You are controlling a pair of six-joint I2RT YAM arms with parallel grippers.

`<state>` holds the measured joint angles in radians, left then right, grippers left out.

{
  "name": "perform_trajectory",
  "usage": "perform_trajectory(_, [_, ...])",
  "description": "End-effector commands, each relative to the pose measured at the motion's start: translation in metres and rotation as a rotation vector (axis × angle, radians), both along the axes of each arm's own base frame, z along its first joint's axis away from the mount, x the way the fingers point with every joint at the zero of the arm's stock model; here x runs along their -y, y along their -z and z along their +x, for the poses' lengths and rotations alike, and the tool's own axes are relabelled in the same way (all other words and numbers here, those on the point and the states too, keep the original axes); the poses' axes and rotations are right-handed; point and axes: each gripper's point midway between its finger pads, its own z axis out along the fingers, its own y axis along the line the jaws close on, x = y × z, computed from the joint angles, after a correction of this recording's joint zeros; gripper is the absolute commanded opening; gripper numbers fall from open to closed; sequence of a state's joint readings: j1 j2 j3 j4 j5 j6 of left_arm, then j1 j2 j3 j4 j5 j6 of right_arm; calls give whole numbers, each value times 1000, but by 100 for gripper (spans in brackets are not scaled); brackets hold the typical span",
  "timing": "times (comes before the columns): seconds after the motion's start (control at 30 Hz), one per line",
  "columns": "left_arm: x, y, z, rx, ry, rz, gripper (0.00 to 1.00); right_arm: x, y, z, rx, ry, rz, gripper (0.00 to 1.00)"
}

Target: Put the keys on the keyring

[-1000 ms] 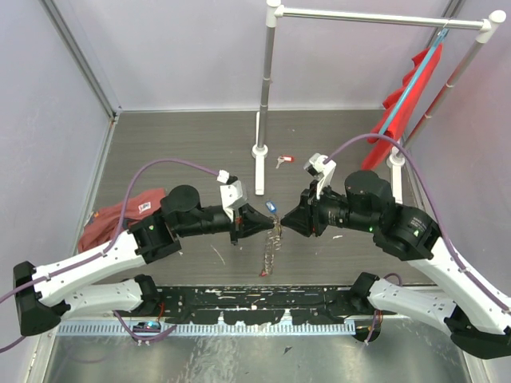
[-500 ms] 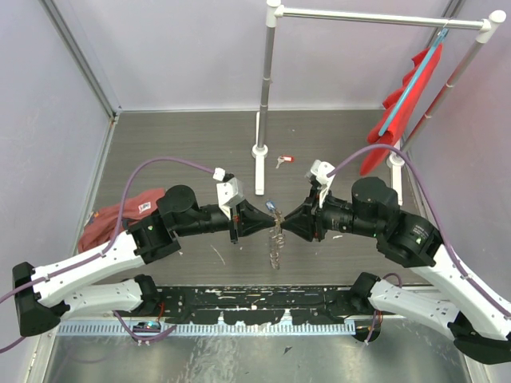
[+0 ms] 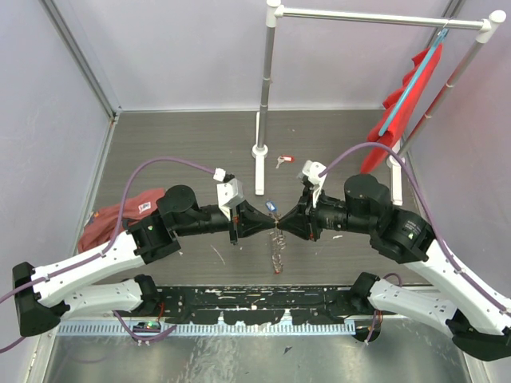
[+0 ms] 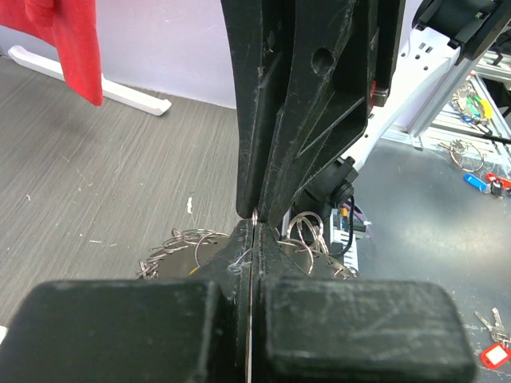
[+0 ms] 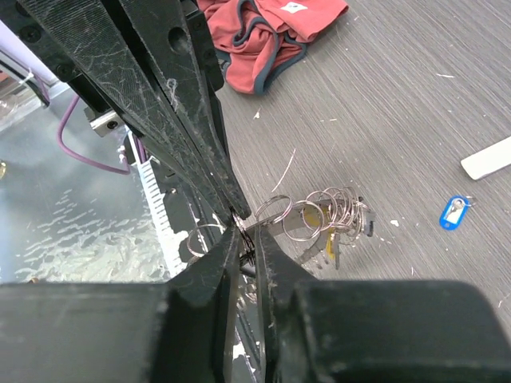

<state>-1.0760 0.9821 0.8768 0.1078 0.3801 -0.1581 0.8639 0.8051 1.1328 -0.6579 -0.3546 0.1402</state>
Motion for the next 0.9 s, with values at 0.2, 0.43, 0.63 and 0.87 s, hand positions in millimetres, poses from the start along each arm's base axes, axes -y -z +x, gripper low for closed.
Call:
perform_trajectory(0.2, [-4, -42, -6, 62, 14, -118, 0, -10, -23, -7, 55, -76, 76, 1])
perform_trajectory(0.43, [-4, -37, -8, 62, 29, -95, 7, 0, -25, -4, 64, -55, -12, 1])
perform_trajectory(0.63, [-6, -26, -9, 90, 45, -16, 32, 10, -17, -4, -11, -42, -152, 1])
perform_trajectory(0.87, [-5, -8, -2, 127, 39, 94, 39, 15, -7, -10, -106, -65, -268, 1])
